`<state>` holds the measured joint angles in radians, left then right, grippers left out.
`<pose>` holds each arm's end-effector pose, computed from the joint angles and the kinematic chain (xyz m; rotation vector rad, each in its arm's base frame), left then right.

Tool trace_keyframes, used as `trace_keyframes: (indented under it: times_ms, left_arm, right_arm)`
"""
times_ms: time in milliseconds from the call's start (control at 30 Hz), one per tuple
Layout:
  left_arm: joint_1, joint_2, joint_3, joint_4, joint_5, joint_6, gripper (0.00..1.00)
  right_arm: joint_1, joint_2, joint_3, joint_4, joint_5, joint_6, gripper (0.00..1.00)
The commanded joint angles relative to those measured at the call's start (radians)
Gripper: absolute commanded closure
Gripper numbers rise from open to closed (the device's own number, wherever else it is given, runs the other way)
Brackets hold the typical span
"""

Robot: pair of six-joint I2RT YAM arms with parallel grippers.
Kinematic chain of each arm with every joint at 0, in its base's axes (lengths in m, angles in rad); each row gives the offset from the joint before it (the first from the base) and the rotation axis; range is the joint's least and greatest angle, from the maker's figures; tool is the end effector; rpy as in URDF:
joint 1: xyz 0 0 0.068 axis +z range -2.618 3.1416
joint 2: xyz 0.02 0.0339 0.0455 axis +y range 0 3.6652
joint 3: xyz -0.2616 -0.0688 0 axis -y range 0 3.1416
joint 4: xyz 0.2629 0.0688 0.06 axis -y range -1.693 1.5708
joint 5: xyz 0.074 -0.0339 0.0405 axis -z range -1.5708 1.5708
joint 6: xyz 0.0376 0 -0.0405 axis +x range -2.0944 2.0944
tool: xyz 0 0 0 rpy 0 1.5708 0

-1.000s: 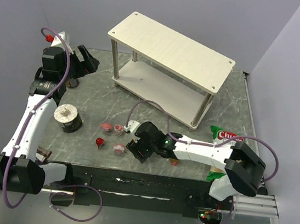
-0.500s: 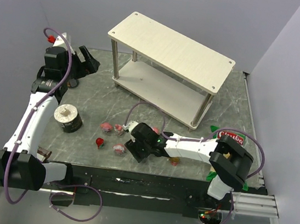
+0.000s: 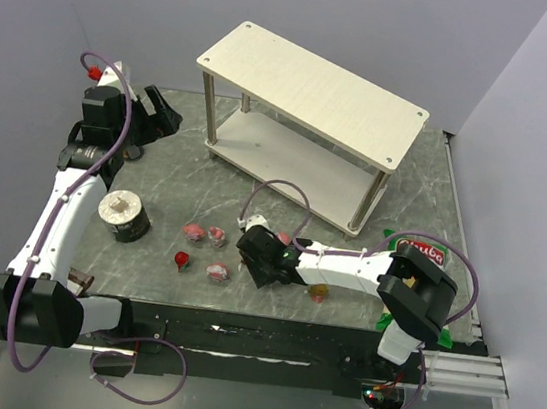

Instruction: Place and organize the plastic toys onto the shelf

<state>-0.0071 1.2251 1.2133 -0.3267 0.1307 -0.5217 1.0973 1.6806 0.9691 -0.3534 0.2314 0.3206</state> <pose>0.2999 -0.0070 0.3796 -0.4054 1.8928 -0.4800 0.1630 0.2992 0.1506 -0.9133 2.4388 0.2084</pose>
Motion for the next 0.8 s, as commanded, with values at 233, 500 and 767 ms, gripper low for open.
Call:
trace_keyframes:
  times_ms: [233,500,767]
  left_arm:
    - [0.004,-0.036,-0.035,-0.018,0.044,-0.046,0.04]
    - [0.004,-0.004,-0.031,-0.04,0.063,-0.078,0.04]
    - [0.004,0.031,-0.011,-0.067,0.038,-0.104,0.04]
  right_arm:
    - [0.022,-0.013,0.051,-0.2,0.137,0.358,0.5]
    - [0.09,0.04,0.135,-0.326,0.144,0.546,0.36]
    - [0.108,0.047,0.212,-0.409,0.203,0.594,0.06]
